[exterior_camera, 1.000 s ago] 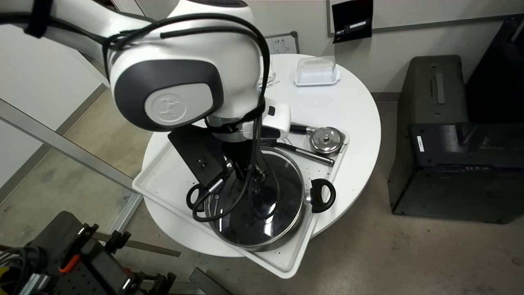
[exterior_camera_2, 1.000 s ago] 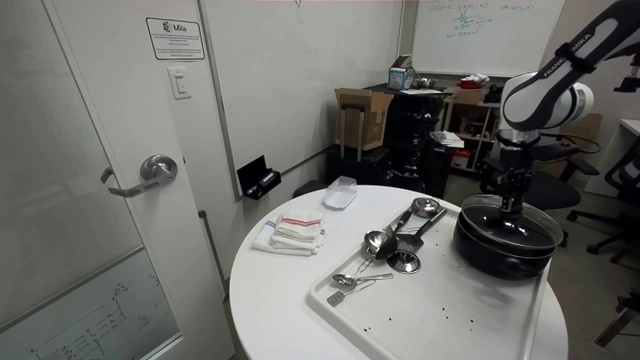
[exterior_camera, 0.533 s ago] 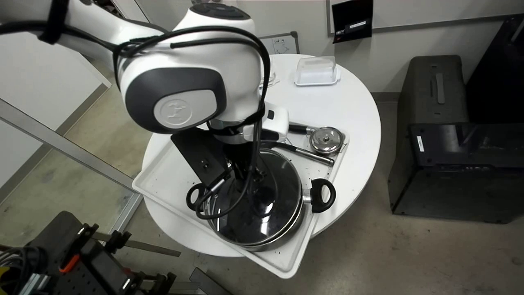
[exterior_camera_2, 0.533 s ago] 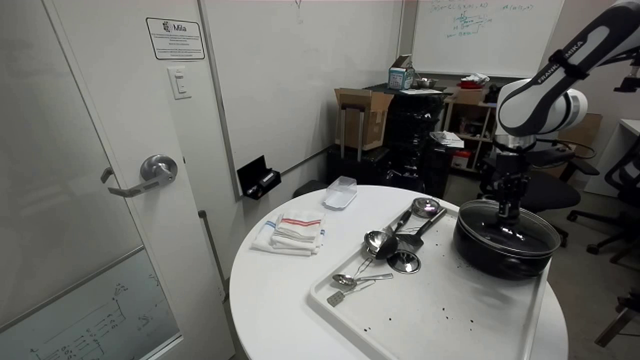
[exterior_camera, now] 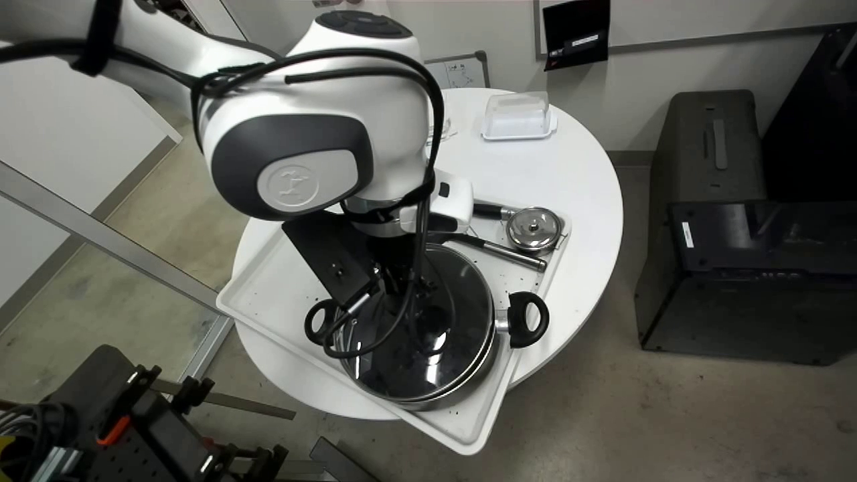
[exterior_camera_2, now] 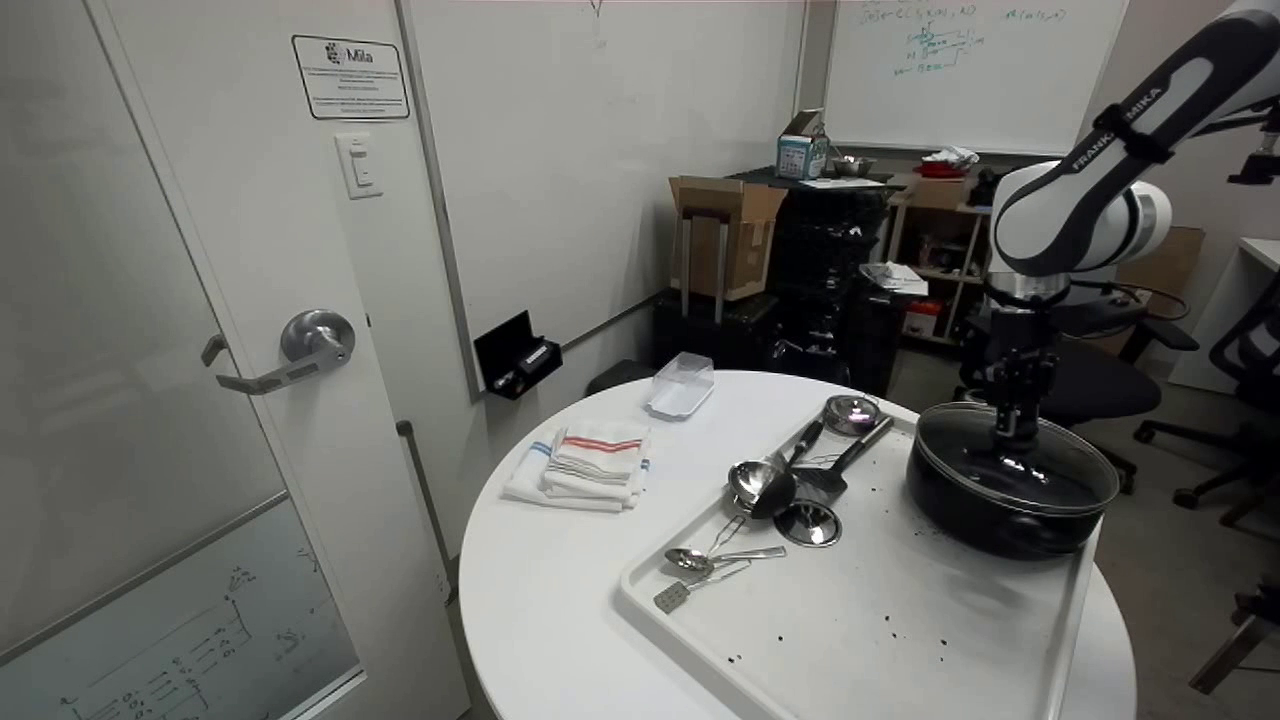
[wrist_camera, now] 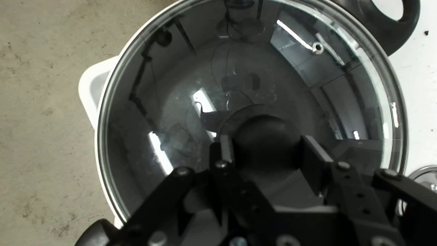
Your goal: Put the glass lid on the black pot.
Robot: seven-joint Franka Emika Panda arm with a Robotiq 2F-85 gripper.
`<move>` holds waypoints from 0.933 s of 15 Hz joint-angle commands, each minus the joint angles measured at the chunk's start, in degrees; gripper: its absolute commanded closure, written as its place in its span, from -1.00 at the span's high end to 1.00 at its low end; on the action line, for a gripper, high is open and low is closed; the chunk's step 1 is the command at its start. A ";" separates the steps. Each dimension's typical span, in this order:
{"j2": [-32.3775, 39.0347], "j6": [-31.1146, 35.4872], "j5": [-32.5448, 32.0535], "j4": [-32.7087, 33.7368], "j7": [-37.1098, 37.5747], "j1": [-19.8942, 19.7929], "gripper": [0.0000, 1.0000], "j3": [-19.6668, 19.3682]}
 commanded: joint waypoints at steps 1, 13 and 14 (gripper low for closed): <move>0.27 -1.98 1.34 1.72 0.26 -0.35 -0.50 0.37; 1.38 -1.93 1.67 2.70 0.26 -0.83 -0.50 0.25; 1.44 -1.93 1.71 2.73 0.27 -0.91 -0.50 0.23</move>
